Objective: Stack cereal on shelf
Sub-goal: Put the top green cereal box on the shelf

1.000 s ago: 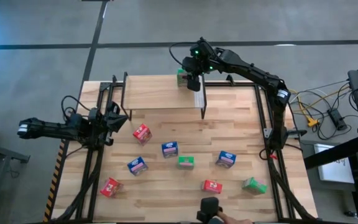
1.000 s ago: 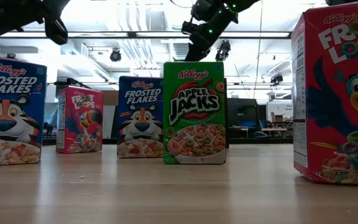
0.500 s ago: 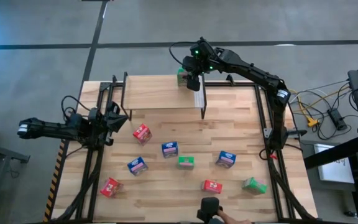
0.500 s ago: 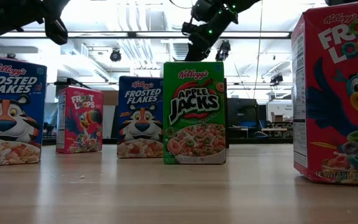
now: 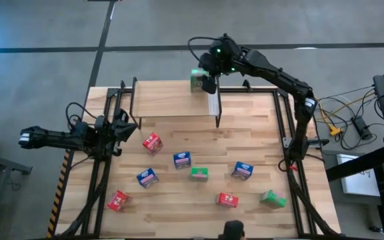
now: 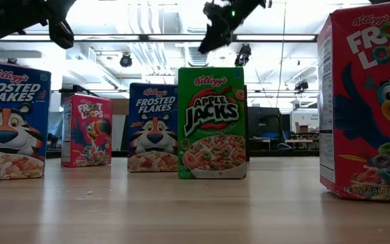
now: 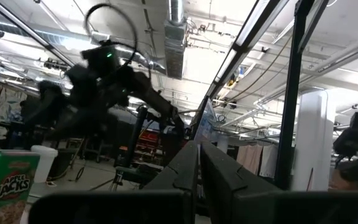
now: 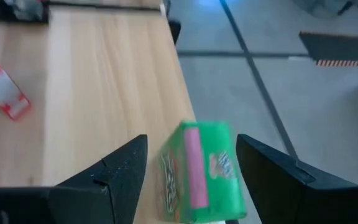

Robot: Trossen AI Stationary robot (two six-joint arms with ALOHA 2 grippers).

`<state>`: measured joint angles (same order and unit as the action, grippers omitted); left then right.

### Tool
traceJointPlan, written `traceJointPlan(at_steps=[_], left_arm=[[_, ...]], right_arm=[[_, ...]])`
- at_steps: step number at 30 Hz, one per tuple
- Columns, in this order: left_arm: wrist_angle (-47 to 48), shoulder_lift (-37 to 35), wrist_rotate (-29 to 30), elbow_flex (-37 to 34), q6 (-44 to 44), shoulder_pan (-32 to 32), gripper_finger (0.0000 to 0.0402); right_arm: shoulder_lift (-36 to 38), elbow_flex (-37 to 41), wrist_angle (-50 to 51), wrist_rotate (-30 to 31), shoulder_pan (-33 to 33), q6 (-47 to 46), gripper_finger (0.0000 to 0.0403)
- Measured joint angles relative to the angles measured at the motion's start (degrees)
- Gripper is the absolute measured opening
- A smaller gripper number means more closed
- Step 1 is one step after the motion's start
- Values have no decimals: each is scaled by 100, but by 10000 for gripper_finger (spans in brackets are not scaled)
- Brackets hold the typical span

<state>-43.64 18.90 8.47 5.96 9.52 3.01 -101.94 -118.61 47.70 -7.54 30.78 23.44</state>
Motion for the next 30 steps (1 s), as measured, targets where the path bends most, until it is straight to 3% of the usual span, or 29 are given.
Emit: traceJointPlan(at_steps=[7,12,16,21,30], left_arm=[[0,0,-2,0,0,2,2],[0,-2,-8,0,20,2,2],[0,-6,-22,0,20,1,2],[-7,-24,-22,0,20,0,2],[-2,-28,-20,0,22,0,2]], right_arm=[[163,-73,277,-40,-560,-245,194],[140,316,375,183,-973,-245,99],[77,806,206,1153,-1193,-144,21],[73,1543,-406,2001,-1227,-179,11],[73,2452,-1585,2670,-957,64,9]])
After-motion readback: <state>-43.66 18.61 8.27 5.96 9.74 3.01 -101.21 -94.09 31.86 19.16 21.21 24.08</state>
